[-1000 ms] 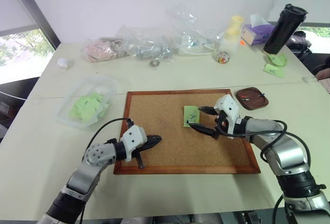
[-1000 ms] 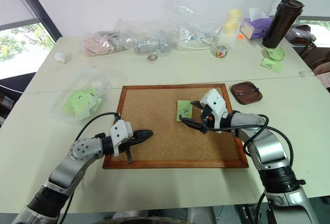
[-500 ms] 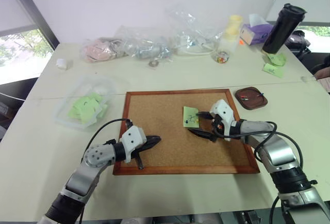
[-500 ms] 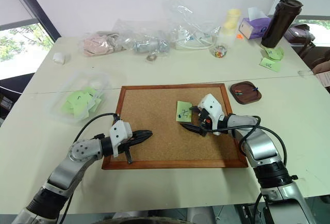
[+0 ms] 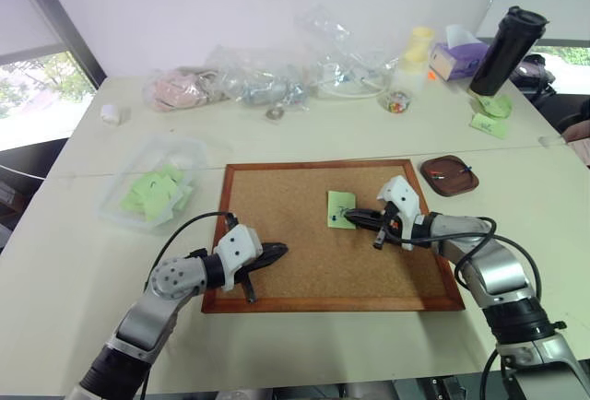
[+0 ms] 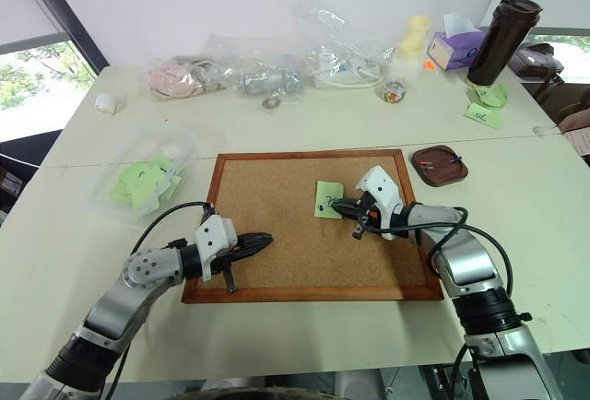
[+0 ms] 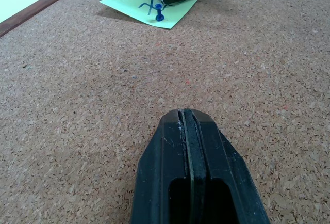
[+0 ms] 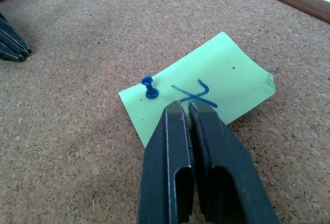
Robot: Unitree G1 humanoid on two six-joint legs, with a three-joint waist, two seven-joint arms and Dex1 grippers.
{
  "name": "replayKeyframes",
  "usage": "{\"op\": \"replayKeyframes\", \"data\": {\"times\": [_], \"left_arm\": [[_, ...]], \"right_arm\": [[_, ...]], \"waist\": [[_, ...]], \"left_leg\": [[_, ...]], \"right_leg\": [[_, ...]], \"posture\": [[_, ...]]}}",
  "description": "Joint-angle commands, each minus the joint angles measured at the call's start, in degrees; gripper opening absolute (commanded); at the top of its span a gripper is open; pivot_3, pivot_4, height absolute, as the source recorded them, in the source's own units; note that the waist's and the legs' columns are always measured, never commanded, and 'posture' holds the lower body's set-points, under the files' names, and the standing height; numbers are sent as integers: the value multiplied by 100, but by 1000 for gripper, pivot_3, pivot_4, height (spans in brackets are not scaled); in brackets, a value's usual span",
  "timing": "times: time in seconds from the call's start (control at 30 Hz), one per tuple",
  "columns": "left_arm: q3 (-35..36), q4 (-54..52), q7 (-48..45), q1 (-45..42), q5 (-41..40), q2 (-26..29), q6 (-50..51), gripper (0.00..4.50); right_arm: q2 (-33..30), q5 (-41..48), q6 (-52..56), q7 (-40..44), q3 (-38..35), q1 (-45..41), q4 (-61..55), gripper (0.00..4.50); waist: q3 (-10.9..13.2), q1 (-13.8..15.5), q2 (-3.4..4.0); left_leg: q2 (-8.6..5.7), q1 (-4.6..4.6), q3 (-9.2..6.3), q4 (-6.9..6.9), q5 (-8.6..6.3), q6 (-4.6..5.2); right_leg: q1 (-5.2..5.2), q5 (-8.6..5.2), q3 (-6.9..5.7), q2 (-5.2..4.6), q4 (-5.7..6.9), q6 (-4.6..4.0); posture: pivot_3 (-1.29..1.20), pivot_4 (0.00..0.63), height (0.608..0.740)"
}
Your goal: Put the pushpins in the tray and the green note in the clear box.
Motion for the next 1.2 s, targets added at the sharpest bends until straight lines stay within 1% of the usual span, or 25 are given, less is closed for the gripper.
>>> {"op": "replayKeyframes", "data": {"times": [0.03, 0.3, 0.47, 0.6, 0.63, 0.7, 0.77, 0.93, 1.13, 1.2], "left_arm": [[-138, 308, -73, 196, 250, 164, 327, 0], [-172, 388, -58, 234, 233, 108, 397, 0], [-196, 431, -81, 228, 247, 111, 372, 0], [-210, 473, -81, 193, 258, 92, 358, 0], [-212, 492, -77, 178, 262, 83, 352, 0], [-202, 507, -62, 164, 264, 67, 344, 0], [-197, 508, -55, 169, 267, 63, 340, 0], [-187, 494, -44, 200, 293, 64, 342, 0], [-159, 469, -26, 235, 282, 81, 351, 0], [-146, 464, -13, 245, 282, 88, 355, 0]], "right_arm": [[51, 298, 241, -130, -328, -45, -490, 56], [-142, 749, 858, -342, -818, -82, -1222, 56], [-153, 861, 921, -636, -1327, -252, -923, 56], [-183, 828, 826, -974, -1817, -581, -168, 56], [-235, 720, 717, -1119, -1935, -717, 174, 56], [-448, 383, 391, -1460, -2141, -1045, 1223, 56], [-587, 173, 85, -1524, -2129, -1197, 1867, 56], [-607, -102, -391, -1707, -2101, -1518, 2965, 56], [-577, -154, -627, -1638, -2052, -1633, 3440, 56], [-553, -148, -639, -1642, -2051, -1603, 3493, 644]], "waist": [[0, 3, 0], [1, 16, -1], [0, 14, -1], [0, 18, -2], [0, 17, -2], [0, 19, 0], [0, 37, -1], [-4, 10, 6], [-6, 8, 8], [-6, 8, 8]], "left_leg": [[0, 0, 0, 0, 0, 0], [0, -5, 0, 0, 0, 0], [0, -4, 0, 0, 0, 0], [-1, -3, 2, 0, 0, 0], [0, -3, 1, 0, 0, 0], [0, -2, 2, 0, 0, 0], [-5, -2, 7, 2, 0, 0], [-1, 1, 9, -5, 1, 0], [-1, 2, 12, -1, 2, -2], [-1, 2, 12, -1, 2, -2]], "right_leg": [[0, 0, 0, 0, 0, 0], [-6, 0, 1, -1, -1, 0], [-5, 0, 1, 0, -1, 0], [-4, 0, 1, 0, -1, 0], [-4, 0, 1, 0, -1, 0], [-3, 0, 1, 0, -1, 0], [-1, 0, -1, -1, -1, 0], [-3, 0, -1, -1, -1, 0], [0, 0, 2, 0, 1, 0], [0, 0, 2, -1, 1, 0]], "posture": [[0, 150, 740], [0, 150, 740], [0, 150, 740], [0, 150, 740], [0, 150, 740], [0, 150, 740], [0, 150, 740], [0, 150, 740], [0, 150, 740], [0, 150, 740]]}}
